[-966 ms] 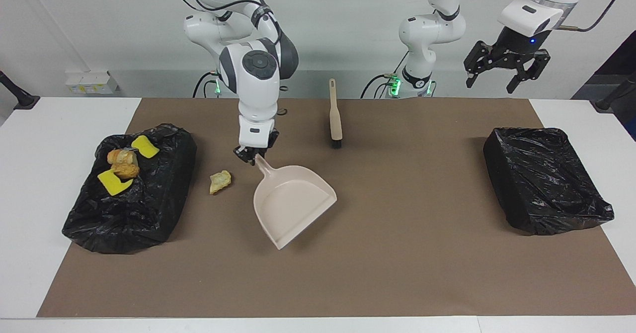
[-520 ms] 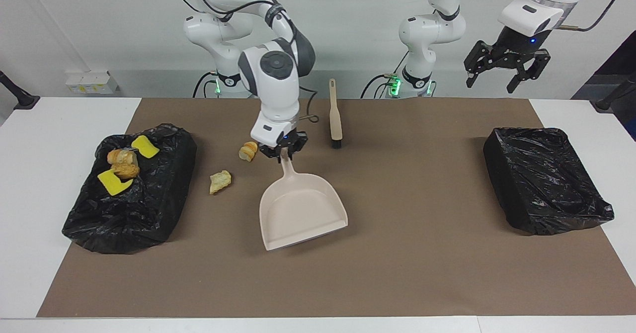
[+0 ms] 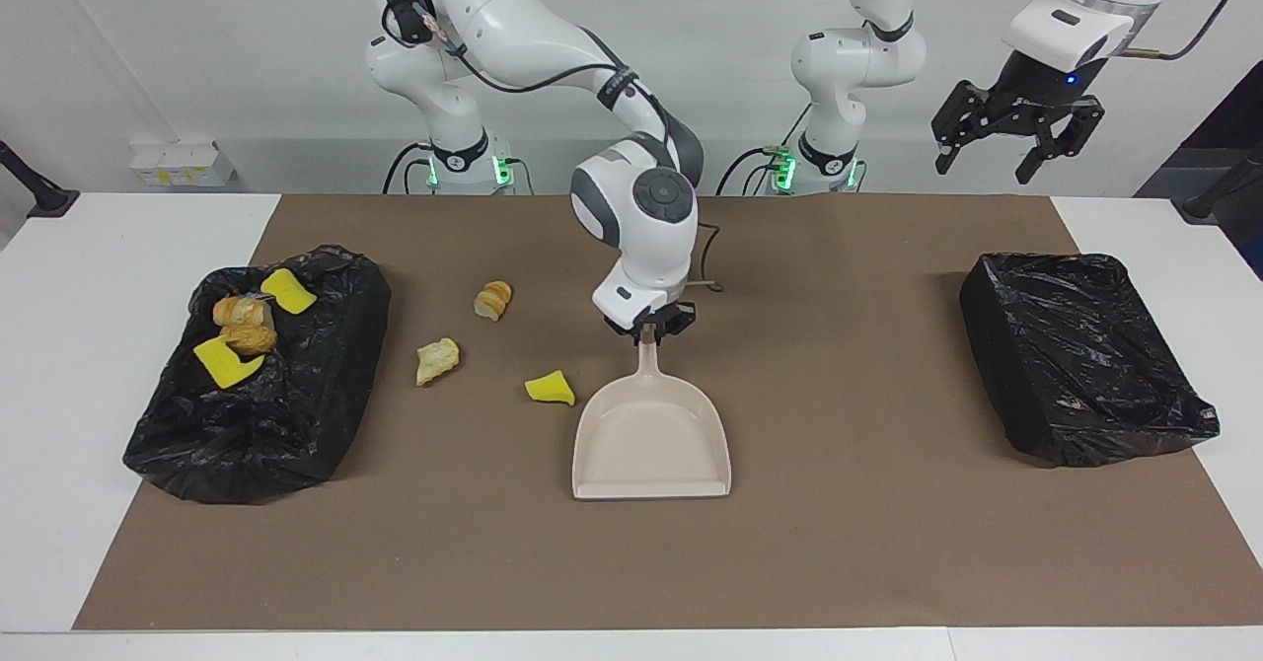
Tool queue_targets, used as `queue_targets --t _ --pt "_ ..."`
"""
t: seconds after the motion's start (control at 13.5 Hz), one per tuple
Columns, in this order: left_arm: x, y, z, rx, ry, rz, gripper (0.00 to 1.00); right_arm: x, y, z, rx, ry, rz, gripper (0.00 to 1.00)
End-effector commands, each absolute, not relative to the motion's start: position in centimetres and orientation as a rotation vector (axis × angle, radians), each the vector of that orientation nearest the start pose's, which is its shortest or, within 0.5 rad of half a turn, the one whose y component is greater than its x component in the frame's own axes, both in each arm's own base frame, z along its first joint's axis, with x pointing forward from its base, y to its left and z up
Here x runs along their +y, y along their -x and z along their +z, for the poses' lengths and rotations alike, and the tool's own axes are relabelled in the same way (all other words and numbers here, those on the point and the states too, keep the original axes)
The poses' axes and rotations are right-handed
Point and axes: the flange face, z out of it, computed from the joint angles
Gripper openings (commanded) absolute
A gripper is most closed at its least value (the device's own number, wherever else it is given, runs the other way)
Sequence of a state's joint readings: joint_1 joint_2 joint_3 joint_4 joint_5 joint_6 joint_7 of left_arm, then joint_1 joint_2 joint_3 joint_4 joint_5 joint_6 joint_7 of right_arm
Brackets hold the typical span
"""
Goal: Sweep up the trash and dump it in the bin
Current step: 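Bring the empty dustpan back to the table center with the right gripper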
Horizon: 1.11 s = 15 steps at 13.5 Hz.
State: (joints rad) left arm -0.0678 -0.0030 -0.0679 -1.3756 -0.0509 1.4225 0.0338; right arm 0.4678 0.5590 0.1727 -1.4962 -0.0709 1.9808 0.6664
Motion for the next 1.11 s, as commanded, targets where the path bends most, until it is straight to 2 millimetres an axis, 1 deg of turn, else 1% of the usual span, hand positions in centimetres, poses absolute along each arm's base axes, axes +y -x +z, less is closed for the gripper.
queue_targets --t 0.0,0.07,0.15,0.3,0.37,0.45,0.52,0.59,0.67,0.82,0.89,1.04 --pt "-8.3 -52.2 70.5 0.3 3.164 -0.072 1.0 39.5 -58.7 34.4 0.066 3.125 0.059 0.99" --pt "-8.2 -52.1 70.5 0.295 3.165 -0.067 1.0 39.4 -59.3 34.7 0.073 3.087 0.014 1.0" --pt "-7.9 -52.2 70.5 0.281 3.167 -0.072 1.0 38.8 -59.4 34.7 0.068 3.088 0.011 1.0" --pt "-7.9 -52.2 70.5 0.276 3.168 -0.07 1.0 39.1 -58.3 35.2 0.047 3.106 0.045 1.0" --pt "-7.8 -52.4 70.5 0.27 3.167 -0.084 1.0 39.5 -57.2 36.1 0.044 3.115 0.056 1.0" --pt "-7.8 -52.6 70.6 0.255 3.169 -0.116 1.0 40.2 -55.4 36.8 0.01 3.12 0.066 1.0" --pt "-7.9 -53.0 70.5 0.254 3.169 -0.137 1.0 40.2 -53.9 37.6 -0.005 3.127 0.065 1.0" --pt "-8.3 -53.4 70.1 0.263 3.167 -0.145 1.0 40.8 -52.0 38.3 -0.002 3.111 0.094 1.0" --pt "-8.7 -54.1 69.9 0.266 3.167 -0.183 1.0 41.0 -50.0 39.1 0.044 3.083 0.131 1.0" --pt "-9.2 -55.4 68.8 0.262 3.168 -0.208 1.0 41.8 -45.2 39.9 0.019 3.091 0.146 1.0" --pt "-10.4 -56.2 67.5 0.278 3.167 -0.193 1.0 41.8 -43.1 40.1 0.01 3.087 0.154 1.0" --pt "-14.5 -58.1 64.5 0.314 3.14 -0.208 1.0 42.2 -38.1 40.0 -0.015 3.076 0.154 1.0"
